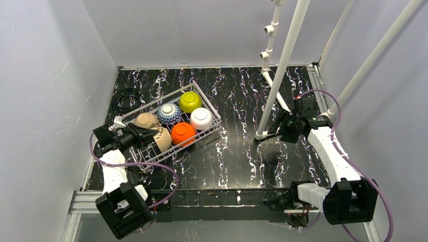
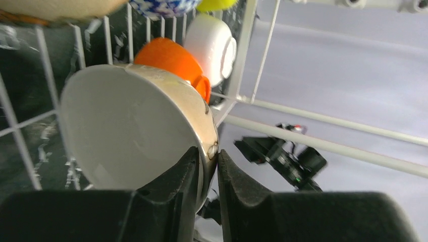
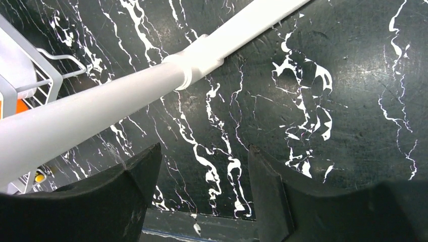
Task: Load the bowls into the dish rack
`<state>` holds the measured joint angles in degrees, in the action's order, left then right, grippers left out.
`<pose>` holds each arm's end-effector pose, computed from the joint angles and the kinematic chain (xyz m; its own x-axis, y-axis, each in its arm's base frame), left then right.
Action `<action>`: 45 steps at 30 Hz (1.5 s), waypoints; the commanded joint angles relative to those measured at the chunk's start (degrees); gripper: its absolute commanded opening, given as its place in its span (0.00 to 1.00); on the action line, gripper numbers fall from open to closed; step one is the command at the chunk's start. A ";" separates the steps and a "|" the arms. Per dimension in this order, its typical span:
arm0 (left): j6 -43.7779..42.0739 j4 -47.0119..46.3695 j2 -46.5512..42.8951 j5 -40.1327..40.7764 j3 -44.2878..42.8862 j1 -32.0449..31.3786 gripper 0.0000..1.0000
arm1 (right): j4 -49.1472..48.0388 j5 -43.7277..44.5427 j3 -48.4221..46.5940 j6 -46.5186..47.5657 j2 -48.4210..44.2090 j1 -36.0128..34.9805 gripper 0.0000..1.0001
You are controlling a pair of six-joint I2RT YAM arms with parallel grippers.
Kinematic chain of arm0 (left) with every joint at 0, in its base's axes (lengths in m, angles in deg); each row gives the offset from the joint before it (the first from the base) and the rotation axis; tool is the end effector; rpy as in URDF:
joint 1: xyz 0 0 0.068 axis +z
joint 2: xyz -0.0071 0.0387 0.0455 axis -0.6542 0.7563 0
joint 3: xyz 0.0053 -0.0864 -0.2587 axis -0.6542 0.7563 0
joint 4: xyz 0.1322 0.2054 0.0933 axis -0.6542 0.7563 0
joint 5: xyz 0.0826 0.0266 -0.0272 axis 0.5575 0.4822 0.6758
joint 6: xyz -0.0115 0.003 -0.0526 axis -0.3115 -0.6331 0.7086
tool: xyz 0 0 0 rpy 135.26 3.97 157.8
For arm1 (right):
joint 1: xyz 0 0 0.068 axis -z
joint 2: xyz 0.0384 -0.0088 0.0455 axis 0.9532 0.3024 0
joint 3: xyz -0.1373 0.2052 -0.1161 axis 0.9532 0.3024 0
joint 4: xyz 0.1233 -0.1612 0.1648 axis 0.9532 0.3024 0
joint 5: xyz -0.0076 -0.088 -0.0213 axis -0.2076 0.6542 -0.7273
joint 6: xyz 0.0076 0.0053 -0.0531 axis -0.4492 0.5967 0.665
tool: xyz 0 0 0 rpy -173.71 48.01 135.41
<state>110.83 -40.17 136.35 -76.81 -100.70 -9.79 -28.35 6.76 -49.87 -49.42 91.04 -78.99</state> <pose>0.1797 0.0720 0.2139 -0.6283 -0.7676 -0.1267 -0.1834 0.3043 -0.9347 0.2192 0.0301 0.2603 -0.8052 0.4153 -0.4233 0.2596 0.8886 0.3780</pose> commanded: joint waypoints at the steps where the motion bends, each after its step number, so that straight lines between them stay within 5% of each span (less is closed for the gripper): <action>1: -7.96 11.93 -2.97 15.08 -2.43 1.68 0.19 | 2.70 1.78 -3.44 0.68 -2.04 -1.58 0.71; 12: -7.28 12.63 -3.63 16.82 -2.49 2.28 0.22 | 2.68 -1.86 -4.40 1.44 -10.13 -5.15 0.73; 28: -7.63 17.82 -7.12 33.63 -3.90 2.34 0.28 | -1.67 -5.17 -2.77 -0.39 -12.99 -6.40 0.76; 34: -6.83 14.65 -4.91 31.96 -2.43 2.34 0.42 | -1.82 -4.53 -2.54 -0.22 -13.14 -6.33 0.76; 45: -10.23 19.18 -6.99 39.88 -6.90 2.34 0.50 | -2.55 -4.00 -2.19 -0.22 -12.85 -6.37 0.78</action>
<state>104.69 -29.22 129.47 -48.02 -107.56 -8.37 -28.54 2.44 -51.80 -49.90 78.21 -85.17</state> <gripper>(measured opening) 0.483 0.777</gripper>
